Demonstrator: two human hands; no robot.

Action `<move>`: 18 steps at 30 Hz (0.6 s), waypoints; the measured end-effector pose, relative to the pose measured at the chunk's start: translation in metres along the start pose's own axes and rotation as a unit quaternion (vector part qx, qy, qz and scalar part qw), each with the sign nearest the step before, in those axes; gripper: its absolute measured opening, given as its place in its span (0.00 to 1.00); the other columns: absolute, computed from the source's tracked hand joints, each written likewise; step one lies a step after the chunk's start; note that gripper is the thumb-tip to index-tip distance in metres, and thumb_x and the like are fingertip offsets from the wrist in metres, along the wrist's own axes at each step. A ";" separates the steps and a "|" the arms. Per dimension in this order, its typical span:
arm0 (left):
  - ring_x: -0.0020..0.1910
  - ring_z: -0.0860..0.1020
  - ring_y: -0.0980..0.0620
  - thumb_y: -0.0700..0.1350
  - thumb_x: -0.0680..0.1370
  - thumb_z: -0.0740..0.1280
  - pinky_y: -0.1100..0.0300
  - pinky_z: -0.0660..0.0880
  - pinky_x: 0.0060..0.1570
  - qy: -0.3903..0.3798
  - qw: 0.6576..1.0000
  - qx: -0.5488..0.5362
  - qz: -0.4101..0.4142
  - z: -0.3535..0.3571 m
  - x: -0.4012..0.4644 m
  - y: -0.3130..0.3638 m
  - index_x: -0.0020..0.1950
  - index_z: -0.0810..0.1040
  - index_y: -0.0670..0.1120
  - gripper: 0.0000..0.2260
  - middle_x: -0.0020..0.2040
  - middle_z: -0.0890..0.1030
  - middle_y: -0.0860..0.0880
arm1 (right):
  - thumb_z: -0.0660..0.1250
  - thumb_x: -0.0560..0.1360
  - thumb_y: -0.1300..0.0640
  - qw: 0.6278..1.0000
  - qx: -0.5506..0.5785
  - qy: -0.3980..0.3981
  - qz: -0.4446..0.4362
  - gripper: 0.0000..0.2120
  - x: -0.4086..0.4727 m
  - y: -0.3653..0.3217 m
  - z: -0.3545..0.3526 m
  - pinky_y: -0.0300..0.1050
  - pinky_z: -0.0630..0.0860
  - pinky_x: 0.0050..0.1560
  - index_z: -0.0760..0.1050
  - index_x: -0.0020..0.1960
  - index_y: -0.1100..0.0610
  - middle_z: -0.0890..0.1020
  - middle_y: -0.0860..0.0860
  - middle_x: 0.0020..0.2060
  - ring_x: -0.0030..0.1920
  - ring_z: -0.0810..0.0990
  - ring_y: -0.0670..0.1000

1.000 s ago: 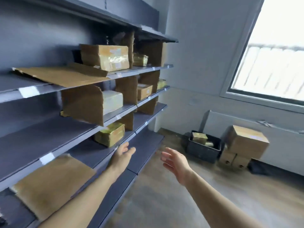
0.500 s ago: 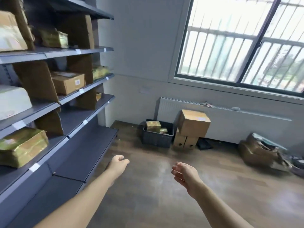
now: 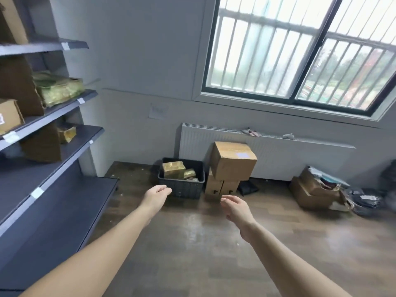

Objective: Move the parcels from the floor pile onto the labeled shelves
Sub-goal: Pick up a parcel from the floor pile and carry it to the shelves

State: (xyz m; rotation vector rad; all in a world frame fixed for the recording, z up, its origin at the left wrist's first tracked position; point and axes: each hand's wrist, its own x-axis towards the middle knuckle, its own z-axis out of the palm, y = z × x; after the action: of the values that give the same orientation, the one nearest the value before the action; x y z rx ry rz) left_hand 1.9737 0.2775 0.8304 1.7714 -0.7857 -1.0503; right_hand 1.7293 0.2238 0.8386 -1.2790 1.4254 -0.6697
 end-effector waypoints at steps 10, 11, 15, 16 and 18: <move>0.80 0.38 0.49 0.59 0.80 0.61 0.44 0.42 0.76 -0.037 0.957 0.274 0.085 0.065 0.196 0.050 0.78 0.60 0.59 0.27 0.82 0.51 0.51 | 0.60 0.82 0.44 0.868 -0.470 -0.059 -0.150 0.29 0.217 -0.032 0.004 0.55 0.46 0.81 0.60 0.80 0.48 0.54 0.51 0.82 0.83 0.46 0.56; 0.80 0.37 0.49 0.59 0.80 0.60 0.44 0.40 0.76 -0.033 0.935 0.334 0.114 0.072 0.216 0.055 0.79 0.58 0.59 0.28 0.82 0.49 0.51 | 0.60 0.82 0.44 0.861 -0.482 -0.067 -0.146 0.30 0.243 -0.035 0.003 0.56 0.44 0.80 0.58 0.81 0.48 0.51 0.52 0.83 0.82 0.44 0.57; 0.80 0.38 0.49 0.59 0.79 0.59 0.46 0.42 0.77 -0.046 0.904 0.401 0.139 0.097 0.295 0.079 0.80 0.55 0.59 0.30 0.82 0.49 0.51 | 0.61 0.82 0.46 0.866 -0.474 -0.109 -0.120 0.32 0.347 -0.058 0.000 0.53 0.46 0.81 0.55 0.82 0.50 0.49 0.55 0.83 0.82 0.44 0.58; 0.80 0.40 0.49 0.59 0.79 0.60 0.47 0.44 0.77 -0.048 0.909 0.392 0.131 0.101 0.314 0.085 0.80 0.55 0.58 0.30 0.82 0.49 0.51 | 0.61 0.82 0.47 0.870 -0.464 -0.118 -0.116 0.32 0.370 -0.066 0.000 0.52 0.48 0.81 0.54 0.82 0.51 0.49 0.55 0.83 0.82 0.44 0.58; 0.80 0.42 0.51 0.58 0.80 0.60 0.48 0.49 0.77 -0.041 0.924 0.363 0.113 0.104 0.350 0.096 0.80 0.55 0.58 0.30 0.82 0.50 0.52 | 0.61 0.82 0.49 0.875 -0.452 -0.127 -0.118 0.32 0.418 -0.082 0.003 0.51 0.51 0.80 0.54 0.82 0.53 0.51 0.55 0.83 0.82 0.46 0.57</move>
State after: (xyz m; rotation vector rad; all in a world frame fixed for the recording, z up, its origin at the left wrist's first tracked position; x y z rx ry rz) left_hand 2.0266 -0.0931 0.7823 2.1691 -1.5378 -0.7174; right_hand 1.8149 -0.1884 0.7734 -2.2003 1.4028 0.0800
